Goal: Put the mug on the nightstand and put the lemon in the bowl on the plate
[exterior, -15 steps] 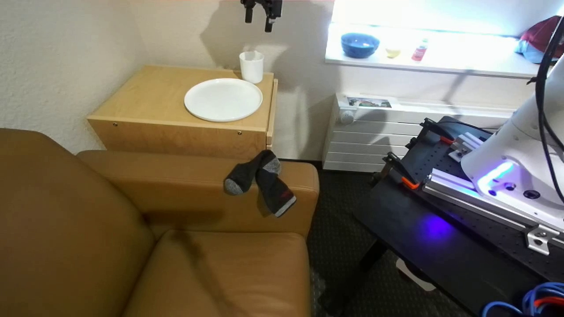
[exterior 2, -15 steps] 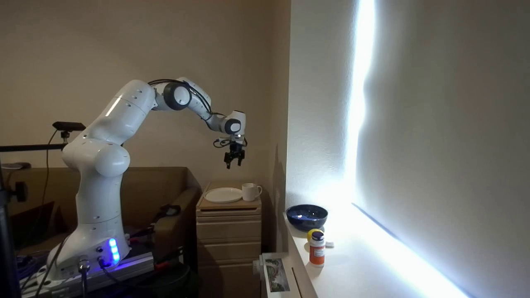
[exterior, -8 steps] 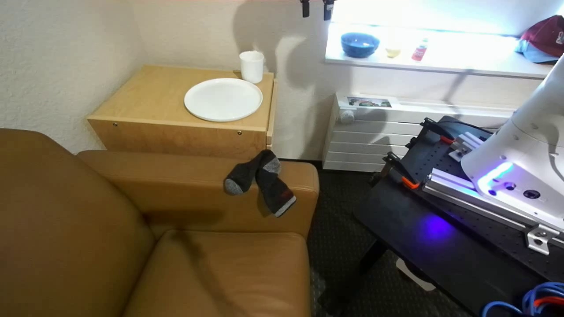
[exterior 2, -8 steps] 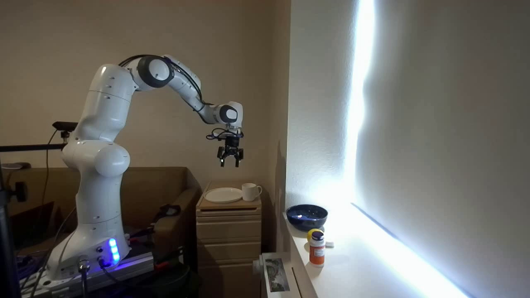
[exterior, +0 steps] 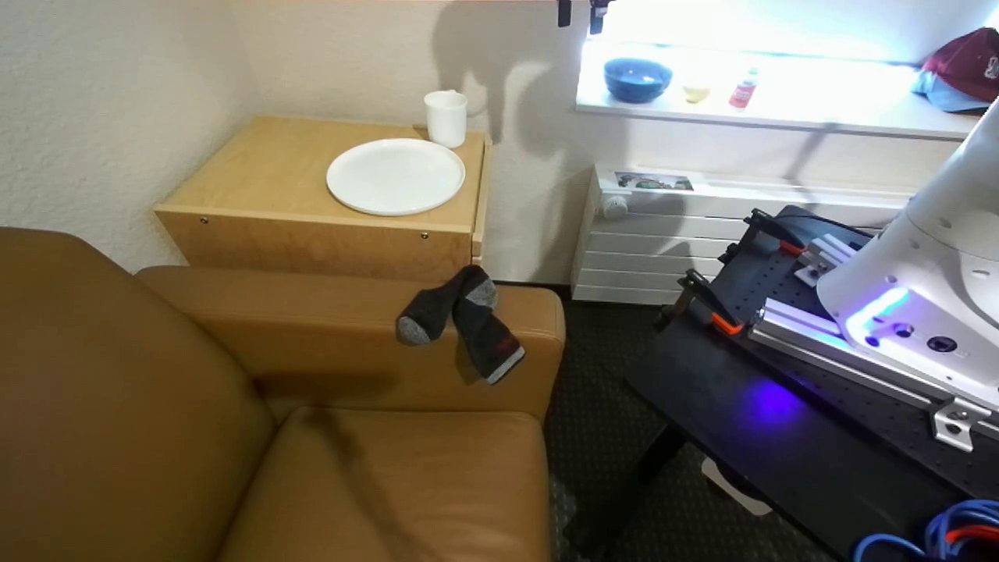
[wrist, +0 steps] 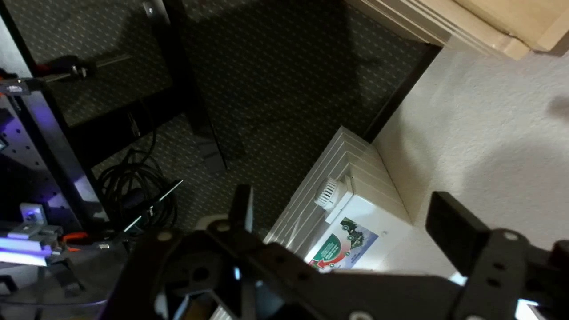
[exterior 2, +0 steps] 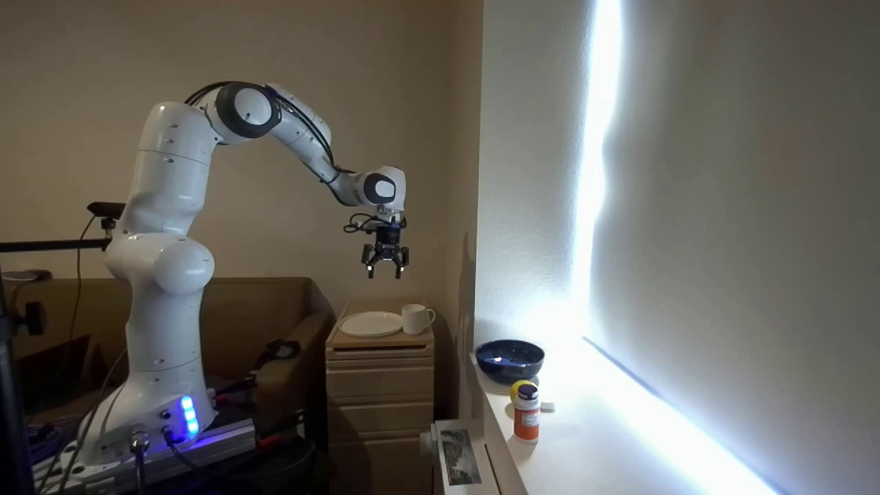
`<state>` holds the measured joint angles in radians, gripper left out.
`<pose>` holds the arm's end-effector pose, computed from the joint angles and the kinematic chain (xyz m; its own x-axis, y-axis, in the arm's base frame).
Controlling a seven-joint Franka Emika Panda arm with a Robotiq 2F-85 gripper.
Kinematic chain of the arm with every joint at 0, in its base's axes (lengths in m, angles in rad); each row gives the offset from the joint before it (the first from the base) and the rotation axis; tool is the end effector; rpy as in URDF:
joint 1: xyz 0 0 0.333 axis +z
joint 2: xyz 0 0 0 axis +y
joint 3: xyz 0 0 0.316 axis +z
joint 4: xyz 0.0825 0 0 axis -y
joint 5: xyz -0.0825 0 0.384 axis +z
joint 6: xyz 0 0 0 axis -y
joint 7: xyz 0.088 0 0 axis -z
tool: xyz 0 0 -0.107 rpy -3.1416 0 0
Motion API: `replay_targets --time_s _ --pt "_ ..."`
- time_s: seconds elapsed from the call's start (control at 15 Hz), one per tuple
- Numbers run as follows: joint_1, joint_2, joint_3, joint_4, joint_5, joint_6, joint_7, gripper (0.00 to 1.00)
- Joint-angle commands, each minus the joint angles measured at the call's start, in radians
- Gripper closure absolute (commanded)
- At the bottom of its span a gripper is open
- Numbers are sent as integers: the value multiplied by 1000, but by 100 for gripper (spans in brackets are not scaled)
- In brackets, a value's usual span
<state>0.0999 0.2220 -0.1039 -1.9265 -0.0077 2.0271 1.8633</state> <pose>0.5911 -0.0005 0.3663 -0.2837 -0.9569 0.0626 -0.9514 0.2890 0.1065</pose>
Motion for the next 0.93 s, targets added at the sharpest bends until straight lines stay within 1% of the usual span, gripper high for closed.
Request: replay_targets --time_s 0.0,0.27,0.47,0.67,0.73,0.87 --pt "-95 67 -21 15 98 62 21 0" --pt "-192 96 -74 -21 203 178 22 0" --pt "-243 115 -98 -35 290 267 42 0" --pt "-251 175 -121 -24 322 409 124 0" --pt "-245 198 -138 -25 303 457 174 0" --pt "-239 233 -172 -22 275 510 279 0"
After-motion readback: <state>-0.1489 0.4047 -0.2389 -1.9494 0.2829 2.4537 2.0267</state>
